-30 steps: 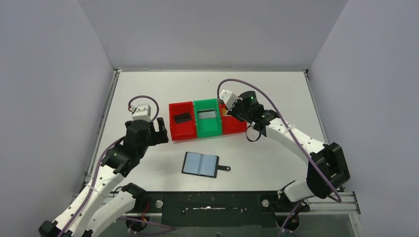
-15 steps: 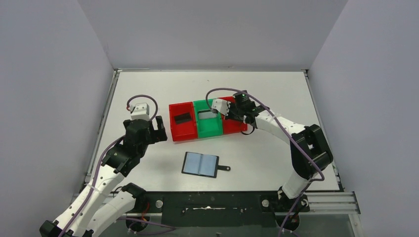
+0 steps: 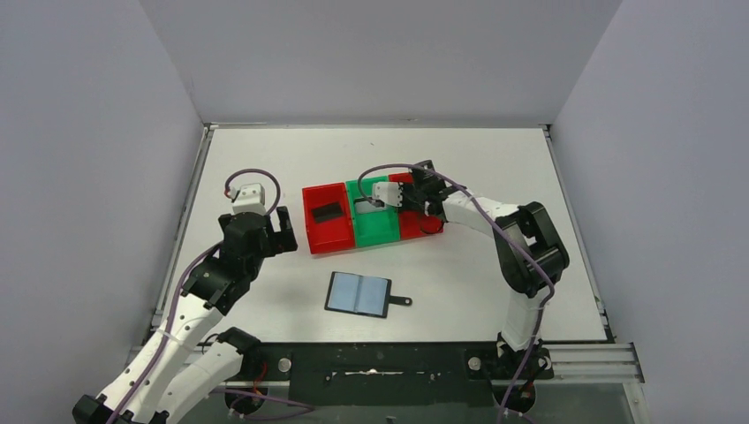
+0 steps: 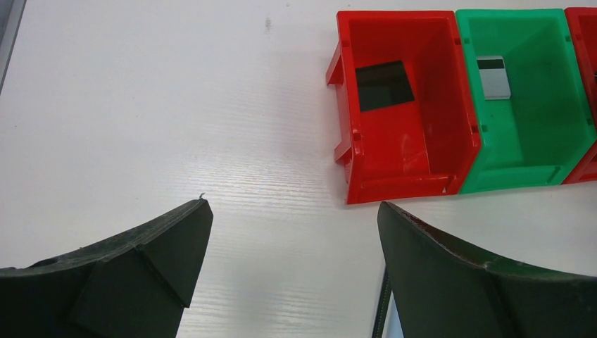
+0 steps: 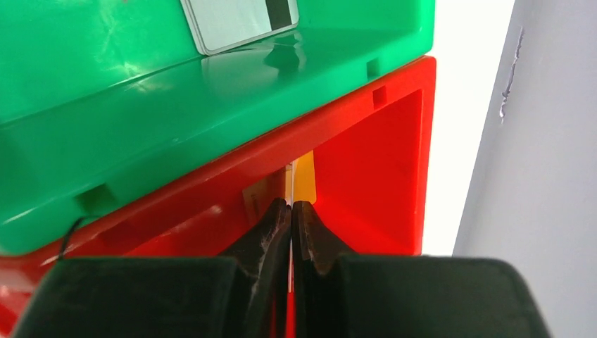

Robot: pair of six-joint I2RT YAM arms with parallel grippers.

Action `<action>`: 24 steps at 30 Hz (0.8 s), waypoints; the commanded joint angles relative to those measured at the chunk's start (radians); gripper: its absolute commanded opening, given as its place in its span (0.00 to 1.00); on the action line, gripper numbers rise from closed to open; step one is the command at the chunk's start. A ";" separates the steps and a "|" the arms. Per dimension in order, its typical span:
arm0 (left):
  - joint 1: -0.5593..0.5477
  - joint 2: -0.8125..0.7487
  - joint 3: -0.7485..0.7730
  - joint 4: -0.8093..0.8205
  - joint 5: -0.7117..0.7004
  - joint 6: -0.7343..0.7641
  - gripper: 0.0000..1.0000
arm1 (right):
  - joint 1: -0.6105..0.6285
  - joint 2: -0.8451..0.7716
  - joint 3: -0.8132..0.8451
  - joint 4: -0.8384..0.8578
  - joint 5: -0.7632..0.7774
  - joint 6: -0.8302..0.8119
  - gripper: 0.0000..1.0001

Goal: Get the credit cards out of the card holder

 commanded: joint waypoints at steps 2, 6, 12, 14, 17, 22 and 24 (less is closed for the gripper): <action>0.012 -0.003 0.015 0.057 0.001 0.017 0.90 | -0.017 0.040 0.041 0.096 -0.005 -0.099 0.00; 0.016 -0.001 0.012 0.058 0.003 0.019 0.90 | -0.021 0.062 0.038 0.063 -0.016 -0.097 0.15; 0.018 0.004 0.010 0.063 0.019 0.022 0.90 | -0.031 -0.001 -0.003 0.051 -0.078 -0.019 0.25; 0.018 0.004 0.010 0.063 0.023 0.023 0.90 | -0.033 -0.026 0.002 0.039 -0.092 0.023 0.28; 0.018 0.006 0.010 0.064 0.027 0.024 0.90 | -0.036 -0.065 0.007 0.033 -0.123 0.082 0.42; 0.018 0.006 0.011 0.063 0.027 0.024 0.90 | -0.045 -0.127 0.004 0.051 -0.135 0.185 0.50; 0.018 0.007 0.010 0.063 0.028 0.024 0.90 | -0.044 -0.165 -0.010 0.085 -0.103 0.257 0.51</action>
